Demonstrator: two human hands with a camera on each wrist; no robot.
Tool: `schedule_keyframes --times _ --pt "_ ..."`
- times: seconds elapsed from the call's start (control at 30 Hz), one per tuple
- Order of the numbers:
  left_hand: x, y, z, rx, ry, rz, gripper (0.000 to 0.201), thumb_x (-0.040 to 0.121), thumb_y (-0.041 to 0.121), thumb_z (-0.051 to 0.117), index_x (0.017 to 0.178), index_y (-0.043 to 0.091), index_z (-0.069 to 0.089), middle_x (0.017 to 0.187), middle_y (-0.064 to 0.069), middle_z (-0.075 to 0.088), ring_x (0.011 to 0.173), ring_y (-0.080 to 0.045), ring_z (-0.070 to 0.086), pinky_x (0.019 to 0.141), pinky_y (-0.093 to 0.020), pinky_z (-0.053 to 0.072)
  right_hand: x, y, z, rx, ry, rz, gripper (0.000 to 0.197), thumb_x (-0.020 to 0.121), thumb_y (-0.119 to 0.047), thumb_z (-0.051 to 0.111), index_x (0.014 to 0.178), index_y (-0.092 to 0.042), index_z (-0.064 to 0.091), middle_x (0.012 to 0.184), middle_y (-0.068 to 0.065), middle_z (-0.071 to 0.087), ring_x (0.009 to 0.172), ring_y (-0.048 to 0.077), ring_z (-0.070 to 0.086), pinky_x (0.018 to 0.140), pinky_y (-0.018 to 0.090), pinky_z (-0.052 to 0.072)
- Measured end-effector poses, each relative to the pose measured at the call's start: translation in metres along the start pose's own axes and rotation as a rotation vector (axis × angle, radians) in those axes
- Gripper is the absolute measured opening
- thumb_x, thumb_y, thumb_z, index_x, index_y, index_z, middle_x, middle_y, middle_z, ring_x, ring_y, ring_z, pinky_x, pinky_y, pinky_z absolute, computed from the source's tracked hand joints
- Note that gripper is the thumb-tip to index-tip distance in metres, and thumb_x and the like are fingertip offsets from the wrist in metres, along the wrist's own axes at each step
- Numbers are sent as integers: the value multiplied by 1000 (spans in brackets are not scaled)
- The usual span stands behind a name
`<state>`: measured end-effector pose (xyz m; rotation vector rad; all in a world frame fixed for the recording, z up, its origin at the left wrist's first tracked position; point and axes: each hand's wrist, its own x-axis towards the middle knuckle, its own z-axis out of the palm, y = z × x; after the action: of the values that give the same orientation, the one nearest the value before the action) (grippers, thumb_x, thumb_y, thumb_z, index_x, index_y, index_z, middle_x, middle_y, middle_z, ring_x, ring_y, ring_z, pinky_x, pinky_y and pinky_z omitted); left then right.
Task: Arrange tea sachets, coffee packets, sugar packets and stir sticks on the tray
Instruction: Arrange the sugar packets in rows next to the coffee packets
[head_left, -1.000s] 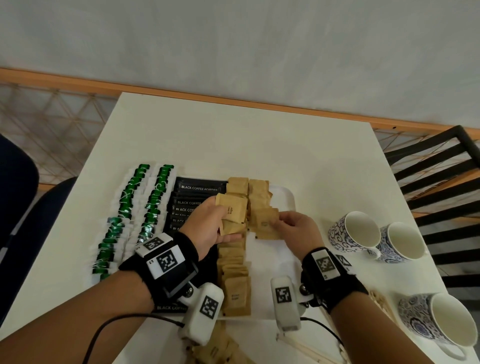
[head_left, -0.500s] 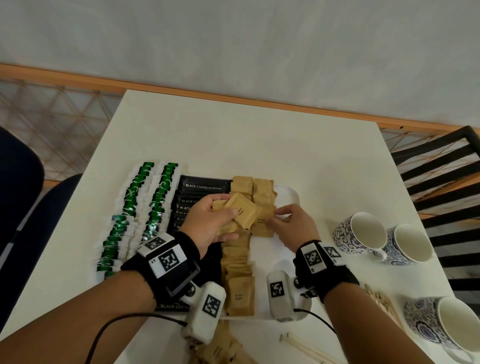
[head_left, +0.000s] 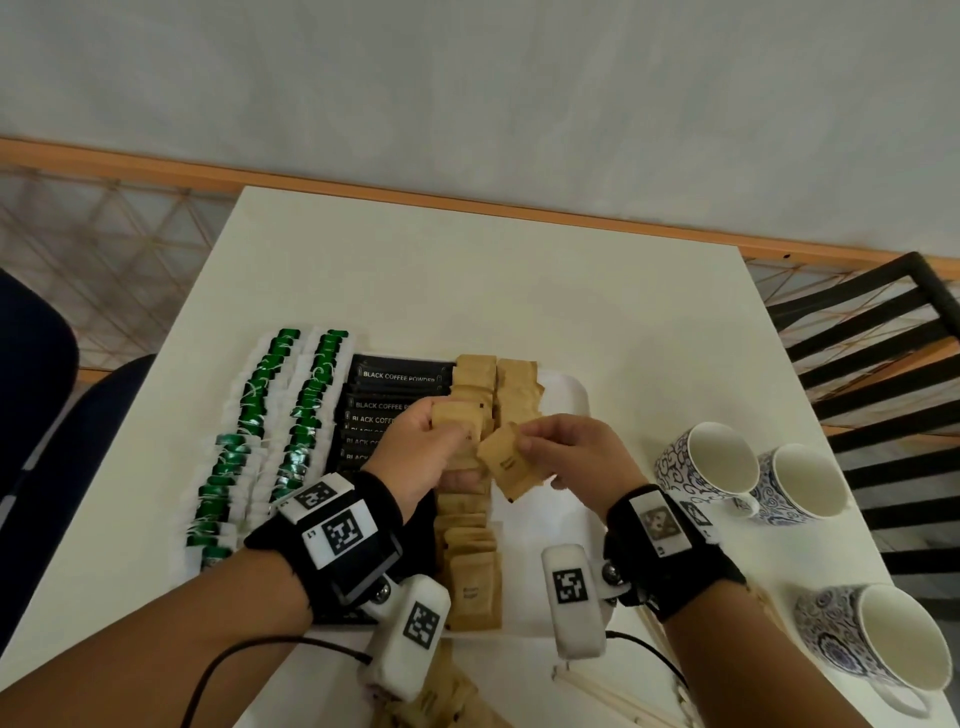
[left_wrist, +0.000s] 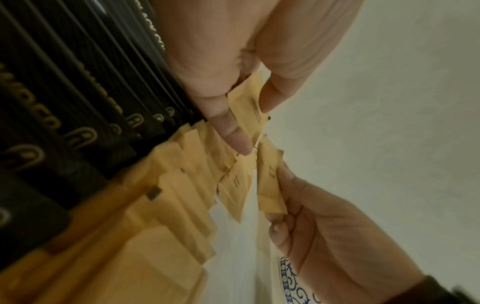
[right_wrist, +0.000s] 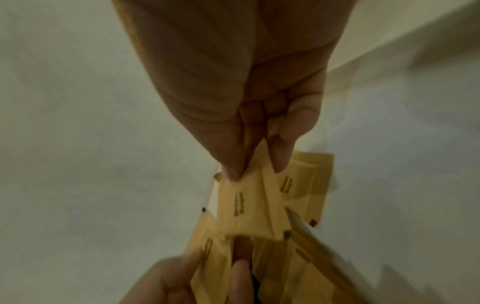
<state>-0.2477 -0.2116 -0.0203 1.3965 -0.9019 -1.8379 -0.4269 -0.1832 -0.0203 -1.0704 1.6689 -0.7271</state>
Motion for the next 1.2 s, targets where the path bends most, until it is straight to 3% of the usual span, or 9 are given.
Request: schedule_keyframes --times 0.1,0.23,0.33,0.47,0.6,0.87,1.03,1.13,1.2 --pt "3 1 -6 -38 20 -13 35 93 -5 40 109 18 62 102 -10 67 86 -22 68 64 -32 59 -2 12 -4 66 99 81 7 86 -16 67 92 -13 67 76 2 68 58 9 59 53 22 48" --pt "4 1 -10 -25 11 28 38 94 -6 44 106 23 65 104 -7 70 93 -20 68 71 -30 59 -1 25 3 82 168 141 6 88 -13 63 93 -10 63 82 9 71 58 18 68 53 27 53" --pt "4 1 -10 1 15 68 31 93 -2 52 108 21 67 94 -3 73 80 -12 70 66 -27 59 2 29 8 -38 221 120 6 86 -17 63 92 -17 62 79 5 70 60 18 69 55 27 55" --pt "6 -1 -14 12 60 79 28 88 1 61 110 16 69 94 -5 74 74 -9 69 61 -23 55 6 34 13 -252 239 60 14 82 -27 63 94 -31 58 73 -1 67 71 15 66 71 34 55" --pt "5 -2 -15 0 62 41 31 91 1 57 117 14 66 100 -8 73 86 -18 69 78 -37 57 7 33 15 -279 239 33 16 83 -27 62 98 -30 57 71 -2 65 72 15 64 71 33 53" --pt "1 -2 -11 2 10 5 35 90 -5 55 113 19 64 104 -8 72 85 -17 70 68 -28 59 -3 19 13 -207 289 -92 17 89 -30 61 106 -27 58 68 -8 54 60 4 52 60 22 44" --pt "-4 2 0 102 -38 41 36 84 -2 66 114 19 65 95 -9 74 76 -15 68 70 -32 55 -13 -3 17 -173 128 -298 31 87 -38 64 117 -34 61 99 -13 61 79 -2 56 71 9 45" --pt "-7 5 6 133 -67 85 39 80 -6 69 113 15 61 88 -9 73 66 -6 68 56 -17 52 -13 -5 14 -224 10 -234 30 86 -29 66 116 -32 65 78 -15 59 68 -1 53 68 14 44" --pt "-9 5 8 162 -65 95 41 78 -3 72 113 15 59 85 -8 71 67 -8 67 56 -18 53 -15 -1 9 -160 -27 -172 24 85 -19 67 106 -30 70 68 -14 57 60 -3 53 61 13 42"
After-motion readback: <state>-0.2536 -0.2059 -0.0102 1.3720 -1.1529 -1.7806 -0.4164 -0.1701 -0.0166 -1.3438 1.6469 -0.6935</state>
